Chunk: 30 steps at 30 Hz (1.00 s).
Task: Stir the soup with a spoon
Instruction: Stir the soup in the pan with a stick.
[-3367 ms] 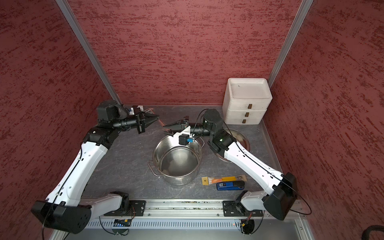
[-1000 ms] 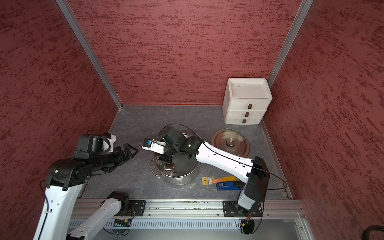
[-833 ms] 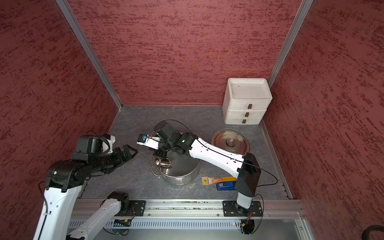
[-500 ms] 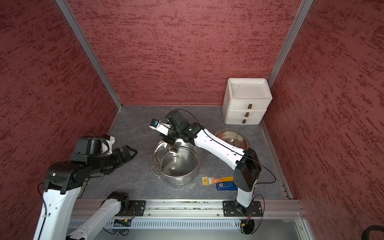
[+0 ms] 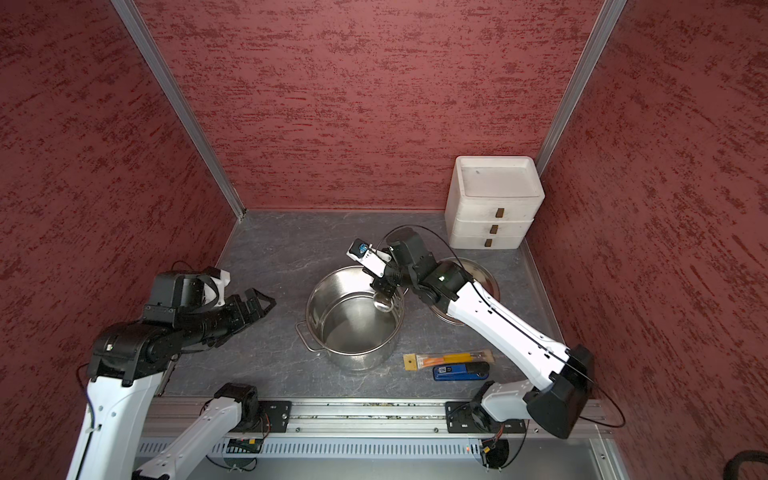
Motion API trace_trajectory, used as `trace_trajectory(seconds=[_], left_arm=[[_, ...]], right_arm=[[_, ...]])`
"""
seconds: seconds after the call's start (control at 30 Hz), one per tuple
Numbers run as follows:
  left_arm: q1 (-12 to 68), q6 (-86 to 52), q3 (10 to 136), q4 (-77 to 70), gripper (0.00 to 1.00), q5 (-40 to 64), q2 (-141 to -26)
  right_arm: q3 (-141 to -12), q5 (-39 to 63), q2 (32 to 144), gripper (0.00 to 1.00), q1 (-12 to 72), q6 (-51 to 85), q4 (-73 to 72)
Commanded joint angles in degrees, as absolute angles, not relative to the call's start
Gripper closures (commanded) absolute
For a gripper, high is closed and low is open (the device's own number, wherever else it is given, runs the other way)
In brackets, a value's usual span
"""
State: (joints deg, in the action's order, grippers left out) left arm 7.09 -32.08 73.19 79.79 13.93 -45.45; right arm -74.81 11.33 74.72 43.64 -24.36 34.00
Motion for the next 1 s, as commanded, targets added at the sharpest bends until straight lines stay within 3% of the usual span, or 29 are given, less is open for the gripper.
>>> trace_trajectory(seconds=[0.0, 0.2, 0.4, 0.63, 0.97], left_arm=[[7.2, -31.0, 73.9, 77.4, 0.0, 13.5, -46.0], [7.1, -30.4, 74.5, 75.8, 0.0, 12.8, -47.0], [7.2, -30.1, 75.1, 75.4, 0.0, 12.4, -47.5], [7.2, -30.0, 75.0, 75.6, 0.0, 11.9, -46.6], [7.2, -30.8, 74.9, 76.7, 0.0, 12.0, -45.1]], right_arm=[[-71.5, 15.2, 69.8, 1.0, 43.7, -21.5, 36.2], [-67.9, 20.2, 64.1, 1.0, 46.5, -17.4, 36.7], [-69.0, 20.7, 65.4, 1.0, 52.9, -14.3, 34.0], [-74.5, 19.8, 75.5, 1.0, 59.4, -14.9, 28.5], [-90.9, 17.5, 94.0, 1.0, 57.7, -17.0, 28.4]])
